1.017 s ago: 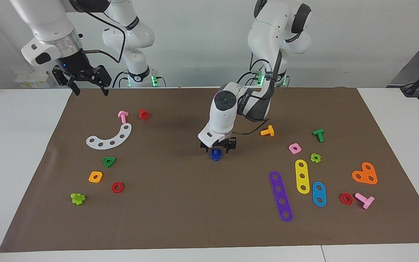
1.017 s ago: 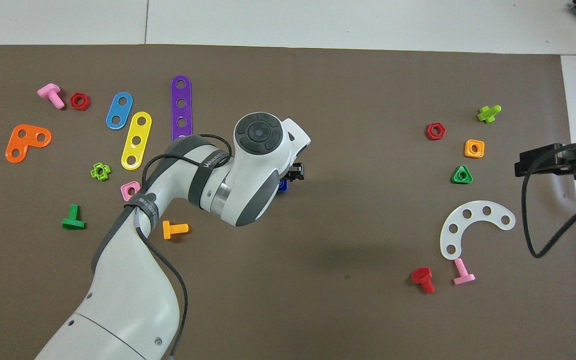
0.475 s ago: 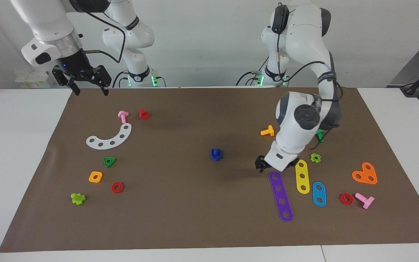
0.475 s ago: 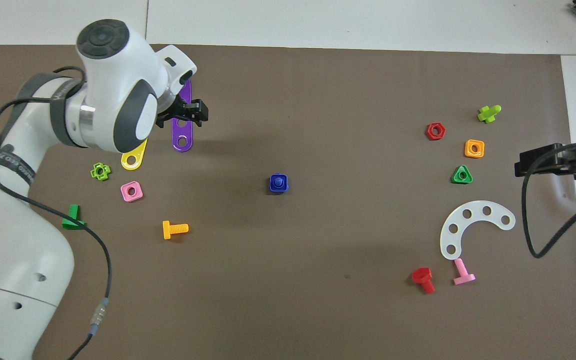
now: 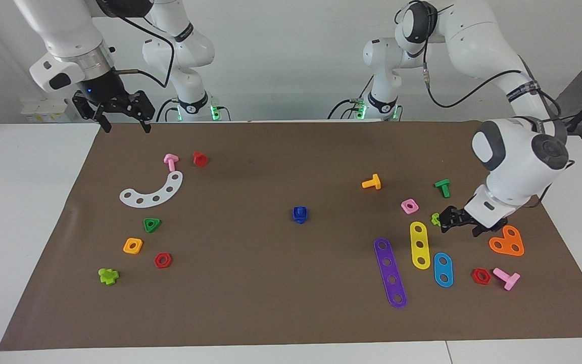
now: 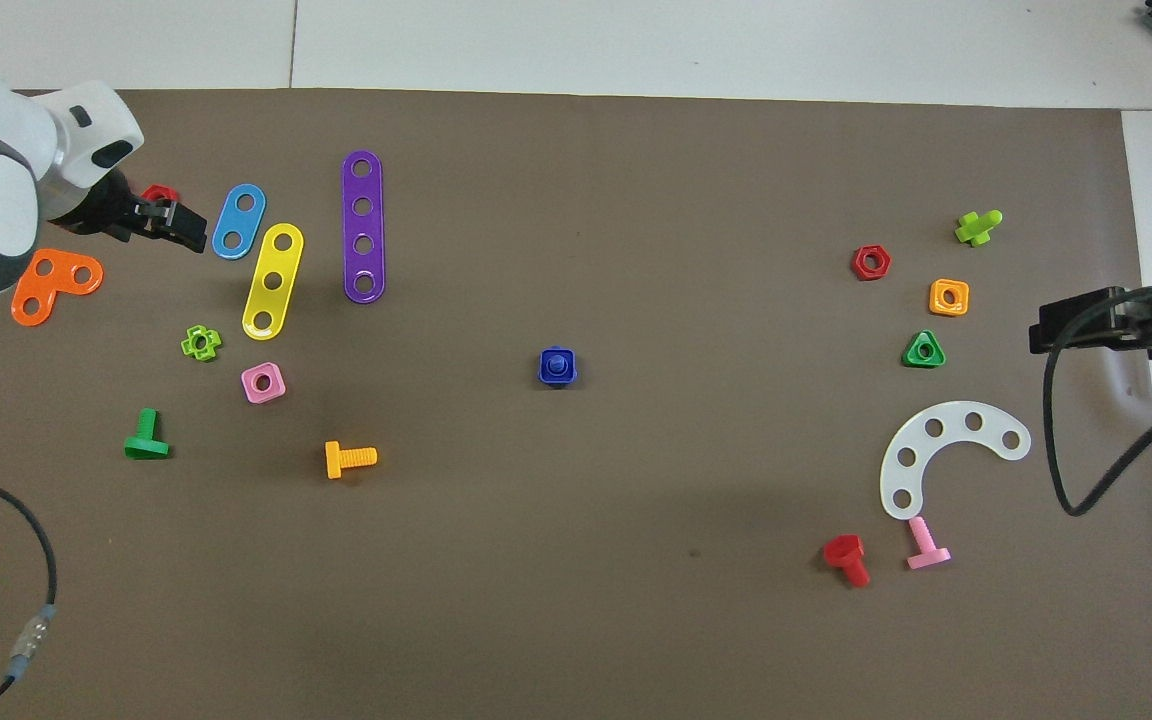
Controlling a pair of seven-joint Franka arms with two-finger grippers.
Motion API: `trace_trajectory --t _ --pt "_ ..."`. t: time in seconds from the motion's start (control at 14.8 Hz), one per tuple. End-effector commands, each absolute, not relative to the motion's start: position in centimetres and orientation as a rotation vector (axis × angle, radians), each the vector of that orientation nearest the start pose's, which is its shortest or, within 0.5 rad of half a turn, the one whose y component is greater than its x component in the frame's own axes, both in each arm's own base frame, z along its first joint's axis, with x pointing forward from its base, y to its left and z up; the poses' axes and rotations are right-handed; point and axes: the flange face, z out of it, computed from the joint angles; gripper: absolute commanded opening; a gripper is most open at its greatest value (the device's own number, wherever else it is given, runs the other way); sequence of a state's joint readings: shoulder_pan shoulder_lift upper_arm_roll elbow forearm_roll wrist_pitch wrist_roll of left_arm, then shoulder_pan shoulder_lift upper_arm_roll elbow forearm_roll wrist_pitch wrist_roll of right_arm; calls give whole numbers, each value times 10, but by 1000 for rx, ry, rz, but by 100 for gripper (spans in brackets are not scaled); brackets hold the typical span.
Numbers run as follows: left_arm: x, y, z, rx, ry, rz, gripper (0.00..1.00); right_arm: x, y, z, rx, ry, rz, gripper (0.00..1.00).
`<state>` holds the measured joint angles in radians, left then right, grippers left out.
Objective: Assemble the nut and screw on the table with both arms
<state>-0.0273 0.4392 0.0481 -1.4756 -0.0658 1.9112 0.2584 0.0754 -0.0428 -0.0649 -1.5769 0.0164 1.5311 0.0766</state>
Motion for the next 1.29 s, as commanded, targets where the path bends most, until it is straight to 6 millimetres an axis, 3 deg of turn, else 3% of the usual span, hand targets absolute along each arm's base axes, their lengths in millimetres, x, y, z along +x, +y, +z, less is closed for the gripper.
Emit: trace_trajectory --t 0.0,0.2,0.41,0.81,1.22 --pt "640 3 453 -3160 369 13 91 533 7 641 -3105 74 0 100" --pt "605 8 477 -3167 359 53 92 533 7 641 -3105 74 0 100" --pt "586 11 505 -3132 371 99 92 533 7 641 -3105 74 0 100" --pt "556 10 563 -3087 253 42 93 533 7 641 -3105 75 2 100" --pt "541 -8 596 -3088 197 -18 99 533 6 641 -3105 77 0 100"
